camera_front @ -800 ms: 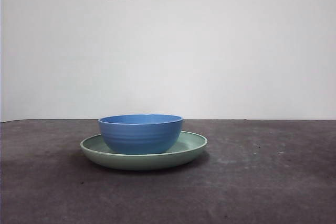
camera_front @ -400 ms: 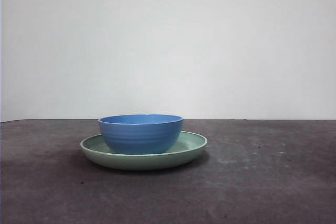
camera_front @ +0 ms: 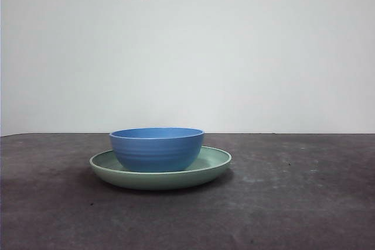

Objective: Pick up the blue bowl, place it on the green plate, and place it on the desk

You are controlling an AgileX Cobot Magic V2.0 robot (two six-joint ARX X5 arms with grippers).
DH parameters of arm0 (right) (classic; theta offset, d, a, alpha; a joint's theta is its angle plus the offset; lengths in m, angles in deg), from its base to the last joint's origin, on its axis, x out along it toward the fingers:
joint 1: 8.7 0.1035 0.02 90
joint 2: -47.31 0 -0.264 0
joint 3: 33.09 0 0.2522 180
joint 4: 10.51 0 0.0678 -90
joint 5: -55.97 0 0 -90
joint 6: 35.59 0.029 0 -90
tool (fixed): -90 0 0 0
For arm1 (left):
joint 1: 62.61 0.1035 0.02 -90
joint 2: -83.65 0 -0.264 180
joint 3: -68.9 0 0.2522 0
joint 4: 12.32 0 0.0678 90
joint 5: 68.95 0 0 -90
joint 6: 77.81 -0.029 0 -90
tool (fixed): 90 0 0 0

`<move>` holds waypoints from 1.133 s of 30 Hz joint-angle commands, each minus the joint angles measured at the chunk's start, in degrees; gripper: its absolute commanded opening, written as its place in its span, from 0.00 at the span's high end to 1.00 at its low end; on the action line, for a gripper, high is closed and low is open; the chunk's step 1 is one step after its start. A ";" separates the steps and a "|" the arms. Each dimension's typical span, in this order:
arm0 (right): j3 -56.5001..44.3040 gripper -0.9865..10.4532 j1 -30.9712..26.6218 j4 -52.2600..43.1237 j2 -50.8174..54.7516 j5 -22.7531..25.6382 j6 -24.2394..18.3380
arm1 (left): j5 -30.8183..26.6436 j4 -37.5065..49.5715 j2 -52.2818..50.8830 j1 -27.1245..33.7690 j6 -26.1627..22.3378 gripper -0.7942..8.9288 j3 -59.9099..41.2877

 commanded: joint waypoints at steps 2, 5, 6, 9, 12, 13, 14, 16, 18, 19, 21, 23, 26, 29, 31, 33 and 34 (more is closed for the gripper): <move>0.96 0.90 0.39 -0.48 -0.37 -0.11 -0.85 | -0.50 1.55 -2.67 1.14 -4.17 0.90 0.44; 0.96 0.90 0.39 -0.48 -0.33 -0.11 -0.85 | -4.22 8.00 -6.12 5.01 -5.16 0.90 0.37; 0.96 0.90 0.39 -0.48 -0.31 -0.11 -0.85 | -5.14 10.84 -7.28 6.95 -5.22 0.90 0.22; 0.96 0.90 0.39 -0.48 -0.28 -0.11 -0.85 | -6.71 22.14 -12.33 13.11 -5.22 0.90 -2.58; 0.96 0.90 0.39 -0.48 -0.28 -0.11 -0.85 | -9.27 33.75 -18.67 18.40 -5.22 0.90 -9.44; 0.96 0.90 0.39 -0.48 -0.28 -0.11 -0.85 | -11.13 36.96 -20.70 19.71 -5.22 0.90 -12.00; 0.96 0.90 0.39 -0.48 -0.28 -0.11 -0.85 | -13.81 40.57 -23.26 21.18 -5.22 0.90 -15.47; 0.96 0.90 0.39 -0.48 -0.28 -0.11 -0.85 | -17.55 44.96 -27.06 23.04 -4.59 0.90 -21.05; 0.96 0.90 0.39 -0.48 -0.28 -0.11 -0.85 | -20.55 48.26 -30.97 24.55 -4.28 0.90 -27.08; 0.96 0.90 0.39 -0.48 -0.28 -0.11 -0.85 | -21.57 49.33 -32.61 25.09 -4.31 0.90 -29.73; 0.96 0.90 0.39 -0.48 -0.28 -0.13 -0.85 | -24.00 50.99 -36.13 26.03 -4.31 0.90 -35.41; 0.96 0.90 0.39 -0.48 -0.28 -0.13 -0.85 | -25.92 52.26 -39.28 26.64 -4.31 0.90 -40.59; 0.96 0.90 0.39 -0.48 -0.28 -0.11 -0.85 | -26.53 52.98 -43.47 26.97 -4.15 0.90 -47.06; 0.96 0.90 0.37 -0.48 -0.28 -0.11 -0.85 | -27.82 52.92 -46.99 26.97 -2.73 0.90 -52.30; 0.96 0.90 0.39 -0.48 -0.28 -0.11 -0.85 | -27.98 52.89 -48.72 26.97 -1.66 0.90 -54.90; 0.96 0.90 0.39 -0.48 -0.28 -0.11 -0.85 | -27.98 52.76 -50.18 26.97 -1.09 0.90 -57.13; 0.96 0.90 0.39 -0.48 -0.28 -0.11 -0.85 | -27.98 52.76 -50.71 26.97 -0.85 0.90 -57.99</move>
